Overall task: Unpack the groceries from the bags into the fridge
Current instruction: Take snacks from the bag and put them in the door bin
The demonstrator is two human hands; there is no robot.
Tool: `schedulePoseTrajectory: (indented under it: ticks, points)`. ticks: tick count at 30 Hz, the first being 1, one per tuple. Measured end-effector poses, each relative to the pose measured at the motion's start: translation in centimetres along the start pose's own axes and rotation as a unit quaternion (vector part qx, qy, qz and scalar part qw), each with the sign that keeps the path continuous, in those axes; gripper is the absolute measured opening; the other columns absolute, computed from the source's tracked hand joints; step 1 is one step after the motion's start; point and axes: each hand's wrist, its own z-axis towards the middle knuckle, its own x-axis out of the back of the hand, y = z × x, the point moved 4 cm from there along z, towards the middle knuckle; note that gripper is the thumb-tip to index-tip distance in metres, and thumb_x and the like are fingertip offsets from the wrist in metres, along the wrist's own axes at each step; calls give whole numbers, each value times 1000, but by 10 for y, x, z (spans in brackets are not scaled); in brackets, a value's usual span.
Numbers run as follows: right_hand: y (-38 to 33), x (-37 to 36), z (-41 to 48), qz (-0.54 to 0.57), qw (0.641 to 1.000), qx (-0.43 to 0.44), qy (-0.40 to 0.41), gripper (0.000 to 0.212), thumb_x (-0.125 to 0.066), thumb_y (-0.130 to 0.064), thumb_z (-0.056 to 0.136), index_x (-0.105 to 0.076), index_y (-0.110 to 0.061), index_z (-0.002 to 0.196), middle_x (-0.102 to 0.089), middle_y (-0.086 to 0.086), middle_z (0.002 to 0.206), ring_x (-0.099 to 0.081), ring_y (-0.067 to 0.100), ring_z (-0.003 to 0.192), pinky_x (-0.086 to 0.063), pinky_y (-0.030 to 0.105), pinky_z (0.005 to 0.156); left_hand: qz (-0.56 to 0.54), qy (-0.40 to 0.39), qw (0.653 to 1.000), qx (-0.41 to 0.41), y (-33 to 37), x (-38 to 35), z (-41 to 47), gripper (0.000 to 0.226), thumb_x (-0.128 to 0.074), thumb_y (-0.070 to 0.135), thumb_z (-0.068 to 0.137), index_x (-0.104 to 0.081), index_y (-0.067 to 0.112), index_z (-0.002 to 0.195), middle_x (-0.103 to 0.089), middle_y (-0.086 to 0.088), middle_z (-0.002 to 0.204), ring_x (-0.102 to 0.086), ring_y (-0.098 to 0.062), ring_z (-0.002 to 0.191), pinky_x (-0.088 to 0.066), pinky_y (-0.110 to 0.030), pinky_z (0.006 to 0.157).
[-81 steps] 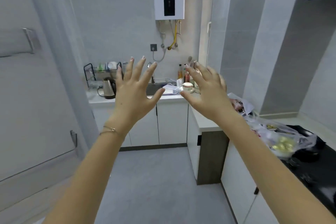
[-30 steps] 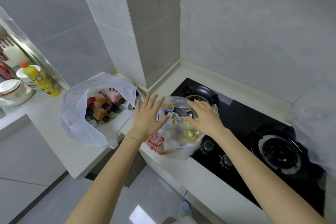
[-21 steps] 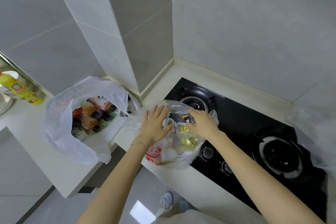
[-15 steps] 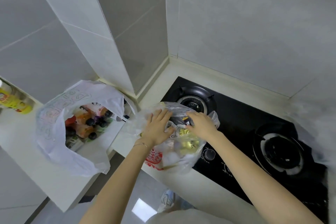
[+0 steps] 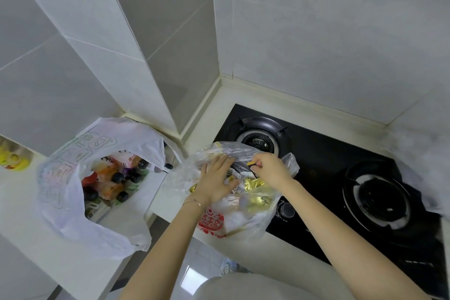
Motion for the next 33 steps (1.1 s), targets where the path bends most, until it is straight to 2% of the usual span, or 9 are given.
schedulePoseTrajectory:
  ticks: [2, 6, 10, 13, 16, 21, 26, 29, 33]
  points:
    - [-5, 4, 1, 51, 999, 9, 6, 13, -64, -18, 89, -62, -12, 78, -64, 3, 74, -62, 21, 74, -51, 35, 68, -17, 27, 999, -14, 2, 2, 3, 62, -50, 50, 95, -30, 29, 150, -22, 5, 160, -8, -18, 149, -6, -44, 120]
    - [-24, 24, 3, 151, 986, 38, 53, 7, -67, -19, 88, -70, -13, 91, -69, 1, 85, -65, 14, 83, -54, 32, 80, -106, 81, 987, -89, 18, 13, 8, 53, -59, 42, 90, -54, 15, 134, -53, -2, 139, -43, -19, 133, -31, -39, 114]
    - [-49, 43, -5, 249, 962, 51, 100, 3, -69, -18, 86, -70, -17, 89, -69, -2, 86, -66, 12, 85, -53, 26, 81, -245, 107, 961, -74, 34, 28, 4, 22, -61, 20, 94, -65, 13, 114, -67, 1, 107, -60, -9, 98, -45, -18, 85]
    - [-56, 49, -10, 304, 945, 47, 110, 5, -69, -16, 87, -70, -15, 92, -71, -1, 87, -68, 13, 84, -54, 29, 82, -317, 115, 941, -26, 31, 30, 2, 10, -61, 16, 94, -65, 8, 97, -68, -9, 89, -62, -14, 81, -49, -33, 78]
    - [-52, 45, -12, 333, 937, 39, 101, 8, -68, -17, 88, -69, -17, 96, -71, -2, 89, -69, 13, 84, -56, 32, 84, -357, 115, 927, -13, 24, 33, -1, 8, -62, 14, 93, -67, 7, 93, -71, -15, 87, -66, -31, 82, -53, -43, 77]
    - [-31, 28, -15, 212, 976, 16, 52, 28, -66, -33, 89, -65, -16, 110, -64, -10, 98, -61, 7, 93, -50, 24, 86, -440, 119, 890, 33, 11, 38, -8, 10, -55, -1, 95, -65, 1, 96, -71, -7, 86, -68, -5, 72, -51, -16, 66]
    - [-12, 3, -18, 26, 999, 10, -42, 35, -65, -32, 90, -60, -17, 121, -64, 0, 120, -60, 15, 108, -50, 34, 92, -465, 119, 874, 69, -5, 36, -12, 12, -55, 1, 95, -66, 5, 94, -73, -13, 88, -68, -18, 75, -57, -29, 73]
    - [-7, -8, -21, -70, 993, 10, -93, 37, -60, -31, 93, -56, -17, 127, -59, 2, 130, -57, 20, 114, -47, 36, 96, -463, 118, 876, 71, -7, 36, -16, 8, -55, 1, 96, -63, 1, 97, -72, -13, 84, -68, -15, 67, -55, -26, 65]
    - [-4, -19, -22, -153, 980, 15, -124, 45, -58, -32, 92, -50, -17, 134, -53, 5, 135, -51, 25, 120, -41, 39, 100, -462, 125, 874, 80, -8, 36, -21, 9, -57, 4, 96, -55, 0, 103, -72, -12, 82, -69, -22, 63, -58, -35, 61]
